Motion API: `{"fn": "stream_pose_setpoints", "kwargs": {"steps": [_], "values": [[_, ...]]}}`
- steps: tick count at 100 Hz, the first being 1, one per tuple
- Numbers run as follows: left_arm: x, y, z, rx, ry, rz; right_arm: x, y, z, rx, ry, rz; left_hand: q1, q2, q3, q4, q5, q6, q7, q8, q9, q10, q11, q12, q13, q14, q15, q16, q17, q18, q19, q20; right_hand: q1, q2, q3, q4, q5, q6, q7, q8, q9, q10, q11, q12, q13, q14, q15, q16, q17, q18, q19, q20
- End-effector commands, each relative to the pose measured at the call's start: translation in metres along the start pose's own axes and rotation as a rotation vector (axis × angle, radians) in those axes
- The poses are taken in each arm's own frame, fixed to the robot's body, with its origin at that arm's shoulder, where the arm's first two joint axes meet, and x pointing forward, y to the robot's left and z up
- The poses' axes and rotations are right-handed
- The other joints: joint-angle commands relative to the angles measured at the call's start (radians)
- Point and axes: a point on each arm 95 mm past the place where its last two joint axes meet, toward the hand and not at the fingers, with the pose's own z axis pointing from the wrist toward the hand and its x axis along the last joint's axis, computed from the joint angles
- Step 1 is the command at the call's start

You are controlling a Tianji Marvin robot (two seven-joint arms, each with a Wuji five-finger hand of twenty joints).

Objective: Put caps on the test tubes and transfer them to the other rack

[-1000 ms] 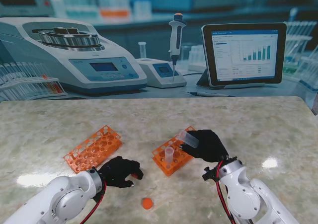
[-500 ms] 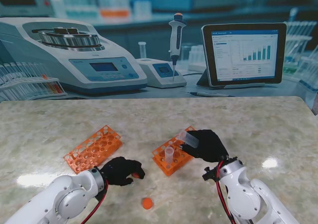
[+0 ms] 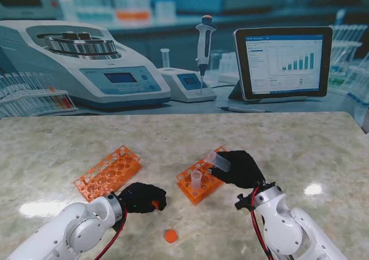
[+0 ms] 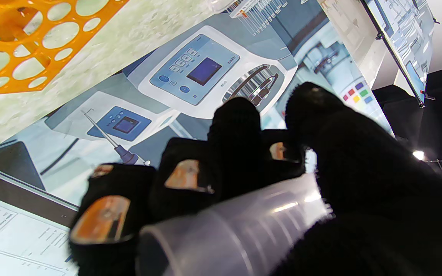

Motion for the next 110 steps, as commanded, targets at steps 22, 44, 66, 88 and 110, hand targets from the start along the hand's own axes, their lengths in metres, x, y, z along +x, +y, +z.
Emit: {"fn": "stream_pose_setpoints", "kwargs": {"steps": [22, 44, 66, 88, 110], "values": [[-0.004, 0.028, 0.000, -0.050, -0.013, -0.043, 0.003, -0.002, -0.003, 0.000, 0.002, 0.010, 0.088, -0.058, 0.061, 0.020, 0.035, 0.014, 0.051, -0.010, 0.173, 0.049, 0.101, 0.053, 0.012, 0.007, 0.012, 0.053, 0.088, -0.016, 0.017, -0.047, 0.051, 0.016, -0.002, 0.007, 0.032, -0.056, 0.042, 0.040, 0.020, 0.062, -0.002, -0.004, 0.052, -0.147, 0.137, 0.028, 0.037, -0.038, 0.127, -0.014], [-0.008, 0.032, 0.003, -0.046, -0.020, -0.054, 0.003, -0.002, -0.003, -0.001, 0.002, 0.011, 0.072, -0.086, 0.151, 0.002, 0.015, 0.033, 0.050, 0.006, 0.100, 0.060, 0.169, 0.007, -0.020, 0.010, -0.013, 0.101, 0.101, -0.047, -0.026, -0.032, 0.050, 0.016, -0.003, 0.006, 0.032, -0.056, 0.042, 0.041, 0.019, 0.064, -0.002, -0.004, 0.052, -0.146, 0.136, 0.028, 0.036, -0.037, 0.126, -0.015], [-0.008, 0.032, 0.003, -0.052, -0.015, -0.048, 0.003, -0.002, -0.003, 0.000, 0.003, 0.014, 0.069, -0.102, 0.197, -0.009, 0.034, 0.051, 0.041, 0.003, 0.082, 0.074, 0.193, -0.036, -0.014, 0.023, -0.045, 0.126, 0.124, -0.042, -0.047, -0.063, 0.050, 0.015, -0.003, 0.006, 0.032, -0.056, 0.042, 0.041, 0.019, 0.063, -0.002, -0.004, 0.052, -0.146, 0.136, 0.028, 0.036, -0.037, 0.126, -0.015], [-0.008, 0.027, 0.001, -0.043, -0.008, -0.044, 0.003, -0.002, -0.003, 0.000, 0.004, 0.016, 0.072, -0.102, 0.199, -0.012, 0.059, 0.059, 0.036, -0.007, 0.092, 0.082, 0.189, -0.046, -0.004, 0.034, -0.060, 0.133, 0.133, -0.038, -0.060, -0.072, 0.051, 0.015, -0.004, 0.005, 0.032, -0.056, 0.041, 0.041, 0.020, 0.064, -0.002, -0.004, 0.052, -0.146, 0.136, 0.028, 0.036, -0.037, 0.126, -0.015], [-0.006, 0.021, 0.002, -0.017, 0.004, -0.051, 0.003, -0.002, -0.003, -0.001, 0.005, 0.020, 0.077, -0.099, 0.199, -0.015, 0.063, 0.064, 0.032, -0.009, 0.085, 0.085, 0.187, -0.044, -0.005, 0.037, -0.072, 0.140, 0.131, -0.033, -0.072, -0.077, 0.051, 0.014, -0.004, 0.005, 0.032, -0.057, 0.041, 0.042, 0.020, 0.064, -0.003, -0.004, 0.052, -0.146, 0.135, 0.027, 0.036, -0.037, 0.126, -0.015]]}}
